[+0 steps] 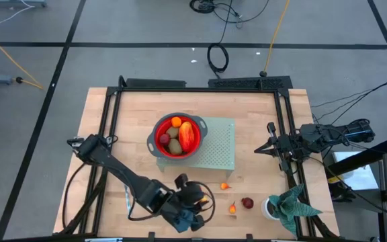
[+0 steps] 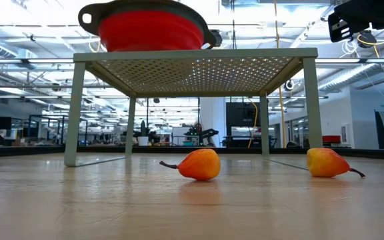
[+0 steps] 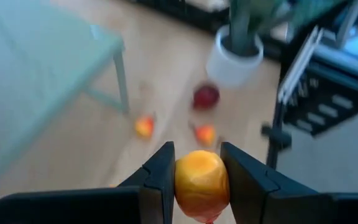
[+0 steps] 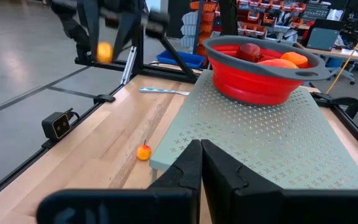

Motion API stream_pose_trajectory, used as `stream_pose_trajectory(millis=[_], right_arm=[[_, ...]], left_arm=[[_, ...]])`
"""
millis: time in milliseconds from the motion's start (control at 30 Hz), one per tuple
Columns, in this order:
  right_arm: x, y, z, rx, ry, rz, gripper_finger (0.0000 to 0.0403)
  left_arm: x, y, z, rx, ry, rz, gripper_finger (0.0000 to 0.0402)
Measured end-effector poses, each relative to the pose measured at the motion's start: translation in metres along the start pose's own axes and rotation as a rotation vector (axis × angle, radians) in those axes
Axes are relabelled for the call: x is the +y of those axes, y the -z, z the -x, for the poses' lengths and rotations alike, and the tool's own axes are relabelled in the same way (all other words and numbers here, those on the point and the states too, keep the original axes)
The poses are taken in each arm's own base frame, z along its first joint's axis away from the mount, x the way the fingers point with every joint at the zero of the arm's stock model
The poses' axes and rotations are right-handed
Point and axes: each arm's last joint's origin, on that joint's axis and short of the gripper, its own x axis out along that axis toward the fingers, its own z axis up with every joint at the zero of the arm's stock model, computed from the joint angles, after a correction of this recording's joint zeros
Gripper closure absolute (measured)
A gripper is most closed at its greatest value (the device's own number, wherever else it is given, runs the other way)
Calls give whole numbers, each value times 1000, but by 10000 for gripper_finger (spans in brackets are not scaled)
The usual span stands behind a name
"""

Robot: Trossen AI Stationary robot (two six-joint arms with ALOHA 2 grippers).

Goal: Pick & Place Fruit
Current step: Put the peach fruit into the strainer

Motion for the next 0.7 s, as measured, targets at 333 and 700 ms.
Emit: stream_pose_trajectory(millis=[333,700], right_arm=[[0,0,0,0,0,2,399],[0,0,0,0,0,3,399]], left_arm=[[-9,-38,24,-243,-68,-128,295],[-11,-54,32,-396,-241,-368,295]])
